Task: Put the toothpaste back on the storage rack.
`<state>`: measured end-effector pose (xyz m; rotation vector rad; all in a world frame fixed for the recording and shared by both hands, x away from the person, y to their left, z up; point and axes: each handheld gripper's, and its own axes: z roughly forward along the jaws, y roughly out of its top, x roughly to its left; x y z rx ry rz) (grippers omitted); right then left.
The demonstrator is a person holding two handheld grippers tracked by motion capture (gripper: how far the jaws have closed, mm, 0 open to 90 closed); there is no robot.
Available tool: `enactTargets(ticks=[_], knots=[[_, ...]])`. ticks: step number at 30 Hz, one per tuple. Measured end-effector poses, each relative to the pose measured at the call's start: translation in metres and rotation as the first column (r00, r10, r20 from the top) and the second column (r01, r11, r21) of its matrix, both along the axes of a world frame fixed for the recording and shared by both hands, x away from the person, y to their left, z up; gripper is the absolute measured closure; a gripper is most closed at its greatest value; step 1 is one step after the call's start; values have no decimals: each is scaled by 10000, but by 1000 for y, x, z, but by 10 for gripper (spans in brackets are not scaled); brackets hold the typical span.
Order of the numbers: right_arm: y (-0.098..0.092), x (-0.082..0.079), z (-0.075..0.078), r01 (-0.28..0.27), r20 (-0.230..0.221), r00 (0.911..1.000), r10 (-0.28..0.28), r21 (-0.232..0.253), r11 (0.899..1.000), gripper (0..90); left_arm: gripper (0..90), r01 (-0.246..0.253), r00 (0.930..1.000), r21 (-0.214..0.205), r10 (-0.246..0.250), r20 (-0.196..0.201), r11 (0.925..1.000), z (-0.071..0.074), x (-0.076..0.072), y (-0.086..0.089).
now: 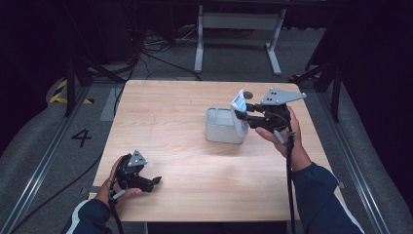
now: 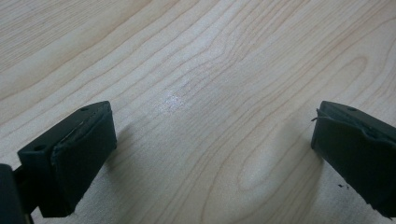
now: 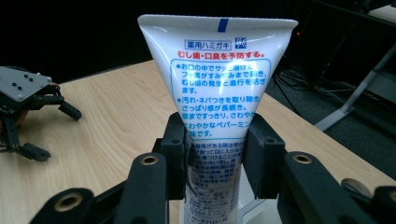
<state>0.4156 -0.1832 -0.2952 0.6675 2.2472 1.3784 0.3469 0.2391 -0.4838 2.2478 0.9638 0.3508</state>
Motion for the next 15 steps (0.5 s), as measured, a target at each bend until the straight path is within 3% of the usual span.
enactTargets(ticks=[15], knots=[[7,16,6,244,146,9996,-246,182,9995,653,5,1,10000,-5,-1,-2,10000,0,0,0]])
